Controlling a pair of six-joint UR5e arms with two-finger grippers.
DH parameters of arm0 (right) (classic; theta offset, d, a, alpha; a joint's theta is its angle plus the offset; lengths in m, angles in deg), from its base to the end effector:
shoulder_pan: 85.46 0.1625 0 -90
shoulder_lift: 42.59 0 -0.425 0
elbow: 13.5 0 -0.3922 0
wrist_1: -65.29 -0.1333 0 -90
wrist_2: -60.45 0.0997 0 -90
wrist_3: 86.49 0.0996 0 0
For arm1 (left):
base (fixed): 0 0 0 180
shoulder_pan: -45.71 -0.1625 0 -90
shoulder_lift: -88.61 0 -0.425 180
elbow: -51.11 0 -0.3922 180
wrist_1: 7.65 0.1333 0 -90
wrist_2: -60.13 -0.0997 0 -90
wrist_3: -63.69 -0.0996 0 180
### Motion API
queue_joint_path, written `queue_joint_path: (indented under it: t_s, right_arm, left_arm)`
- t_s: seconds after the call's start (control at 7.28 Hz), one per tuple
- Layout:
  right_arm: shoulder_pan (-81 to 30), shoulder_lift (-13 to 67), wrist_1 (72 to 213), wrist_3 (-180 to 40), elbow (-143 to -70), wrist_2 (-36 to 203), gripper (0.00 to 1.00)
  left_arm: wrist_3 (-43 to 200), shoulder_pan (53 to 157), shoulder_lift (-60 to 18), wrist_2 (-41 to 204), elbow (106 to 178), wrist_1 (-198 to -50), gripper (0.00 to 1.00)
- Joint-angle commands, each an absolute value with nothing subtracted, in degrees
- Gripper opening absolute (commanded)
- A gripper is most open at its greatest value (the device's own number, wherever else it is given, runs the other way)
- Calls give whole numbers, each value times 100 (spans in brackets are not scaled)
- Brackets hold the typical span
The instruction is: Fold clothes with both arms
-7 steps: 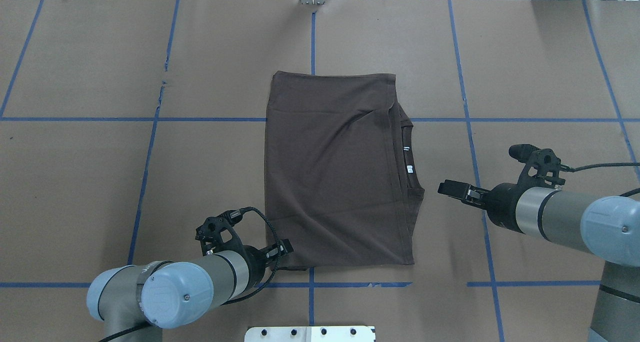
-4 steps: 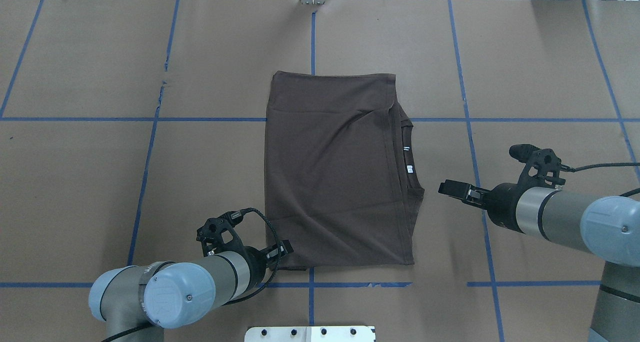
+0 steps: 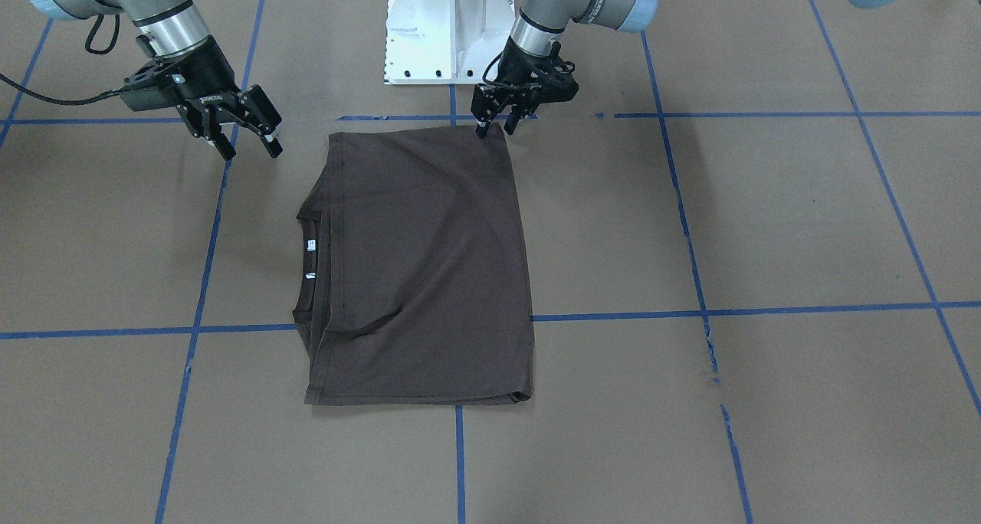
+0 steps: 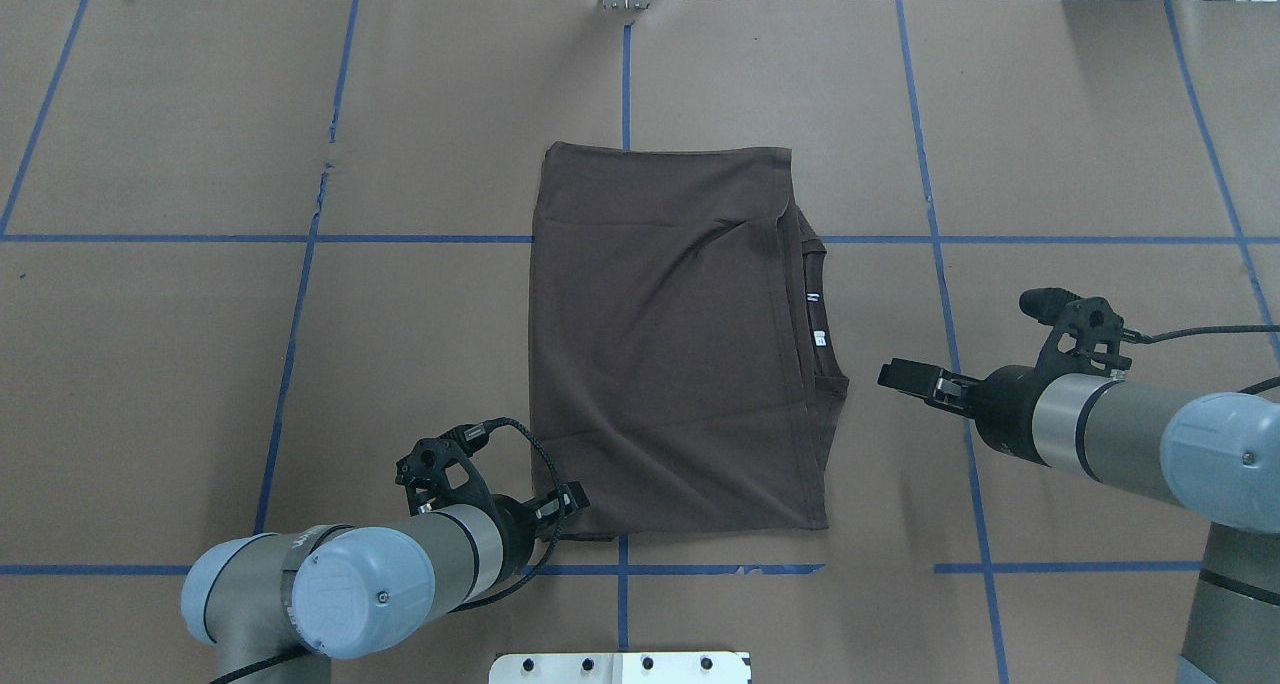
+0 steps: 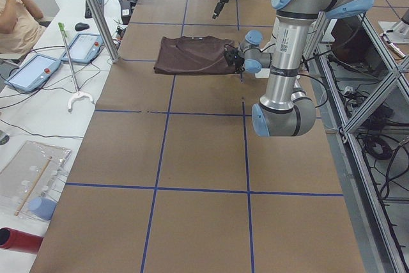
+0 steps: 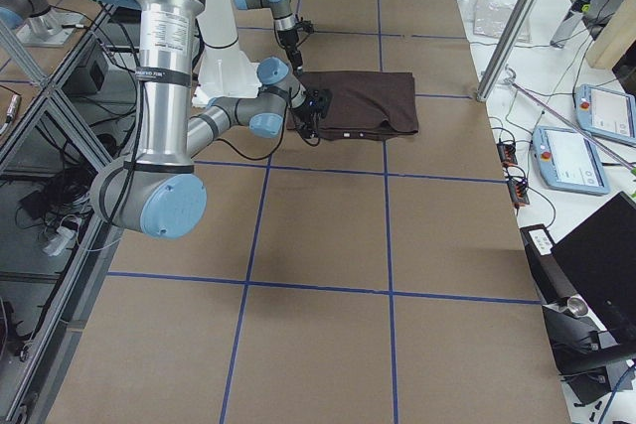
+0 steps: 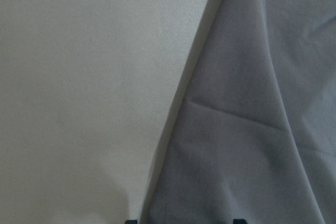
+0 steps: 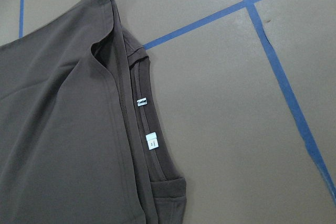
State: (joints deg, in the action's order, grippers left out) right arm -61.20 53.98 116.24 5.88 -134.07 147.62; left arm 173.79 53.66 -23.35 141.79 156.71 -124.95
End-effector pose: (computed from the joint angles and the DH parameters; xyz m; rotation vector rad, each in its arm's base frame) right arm -0.3476 -0.3082 0.3814 0.2548 -1.0818 0.4436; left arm 0.5752 -0.2295 0.2692 0.0095 1.1517 -0.5174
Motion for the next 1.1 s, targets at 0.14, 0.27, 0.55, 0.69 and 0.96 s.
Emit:
queue_joint_path:
  t_s: [0.14,0.27,0.55,0.69,0.96]
  right_arm:
    - [-6129,5391,11627,588,-13400,14711,100]
    - [-6129,5391,11627,588,-13400,14711,100]
    - [-6121,5400,11627,588,-13400,14702,100]
    - [-6129,5400,11627,588,-13391,14702,100]
    - [-6129,5400,11627,588,-13391,14702,100]
  left_arm:
    - [17382,5336,-2345,14178,15675,-12498,67]
    - [17382,5327,-2345,14178,15675,-12498,67]
    - [17373,5318,-2345,14178,15666,-12498,67]
    - [17373,5327,-2345,14178,15658,-12490,67]
    - [17382,5318,-2468,14178,15535,-12498,67]
